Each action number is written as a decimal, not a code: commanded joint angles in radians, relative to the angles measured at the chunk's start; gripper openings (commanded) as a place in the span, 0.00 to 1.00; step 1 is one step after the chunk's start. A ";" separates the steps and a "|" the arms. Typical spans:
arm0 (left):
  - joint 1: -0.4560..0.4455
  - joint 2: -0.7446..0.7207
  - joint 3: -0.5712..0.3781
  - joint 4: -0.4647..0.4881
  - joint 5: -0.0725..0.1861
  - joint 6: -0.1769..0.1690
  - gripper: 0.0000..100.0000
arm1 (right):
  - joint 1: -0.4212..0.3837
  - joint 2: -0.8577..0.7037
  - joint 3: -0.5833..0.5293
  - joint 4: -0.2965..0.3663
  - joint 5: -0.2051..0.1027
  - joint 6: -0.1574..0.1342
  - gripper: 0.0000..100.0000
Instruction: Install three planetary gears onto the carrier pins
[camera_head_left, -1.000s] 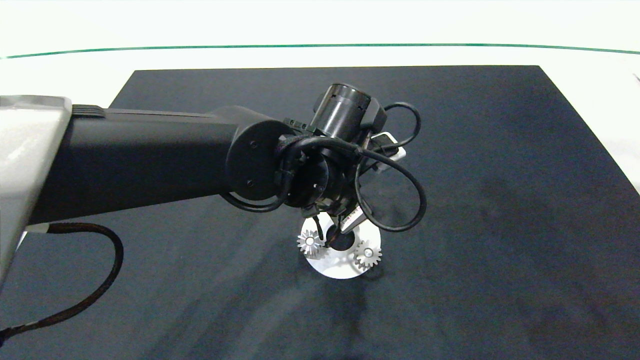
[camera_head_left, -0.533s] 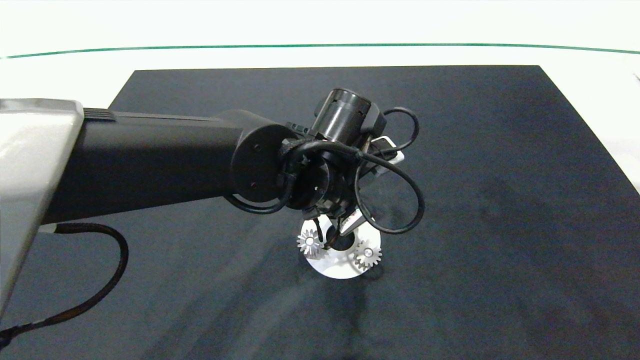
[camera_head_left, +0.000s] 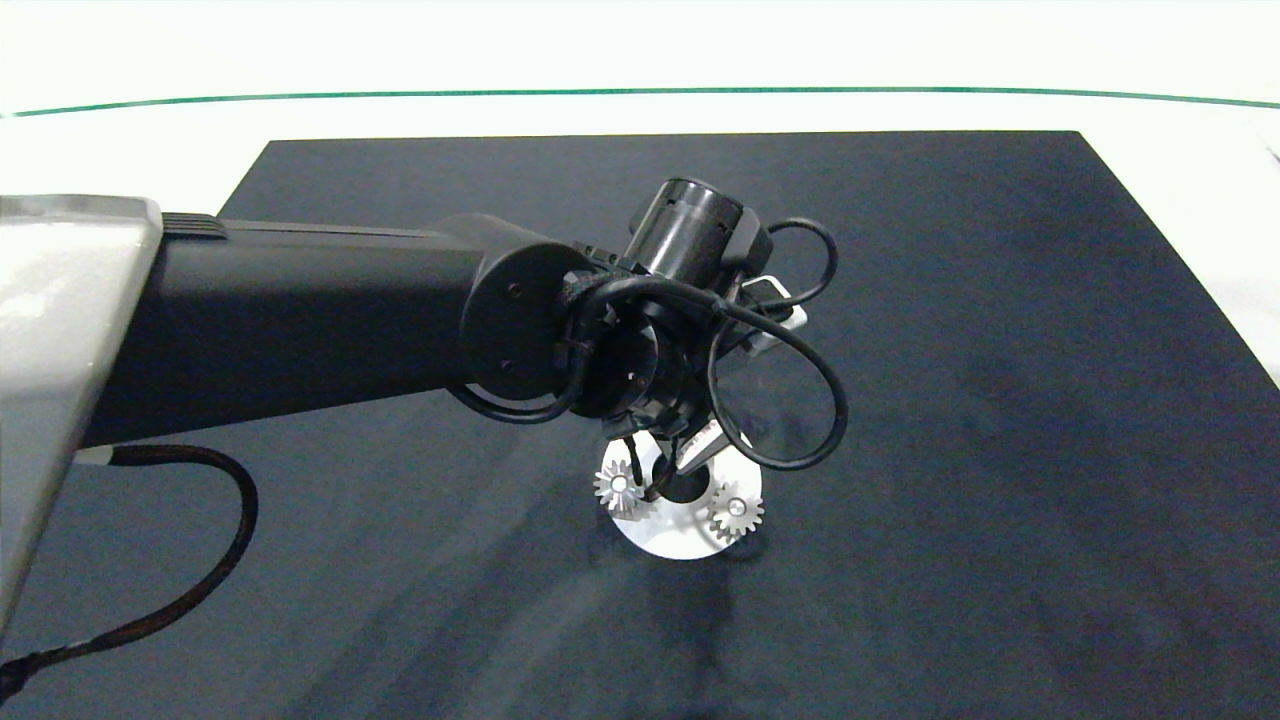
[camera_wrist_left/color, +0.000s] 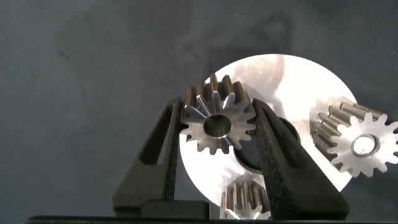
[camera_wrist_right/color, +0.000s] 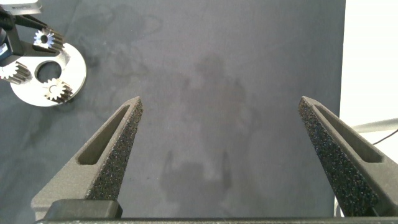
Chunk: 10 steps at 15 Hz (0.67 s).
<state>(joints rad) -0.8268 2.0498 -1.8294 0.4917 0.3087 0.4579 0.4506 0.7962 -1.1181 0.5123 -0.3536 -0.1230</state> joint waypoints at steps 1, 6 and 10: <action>-0.002 0.015 -0.007 0.007 0.001 0.002 0.19 | 0.000 0.000 0.000 0.003 -0.002 -0.001 1.00; -0.005 0.018 -0.019 0.010 0.001 0.004 0.19 | 0.000 -0.002 0.000 0.003 -0.001 -0.001 1.00; -0.008 0.024 -0.022 0.010 0.001 0.010 0.19 | 0.000 -0.002 0.000 0.003 -0.002 -0.001 1.00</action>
<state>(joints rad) -0.8332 2.0677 -1.8515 0.4983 0.3083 0.4643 0.4506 0.7947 -1.1181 0.5128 -0.3536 -0.1234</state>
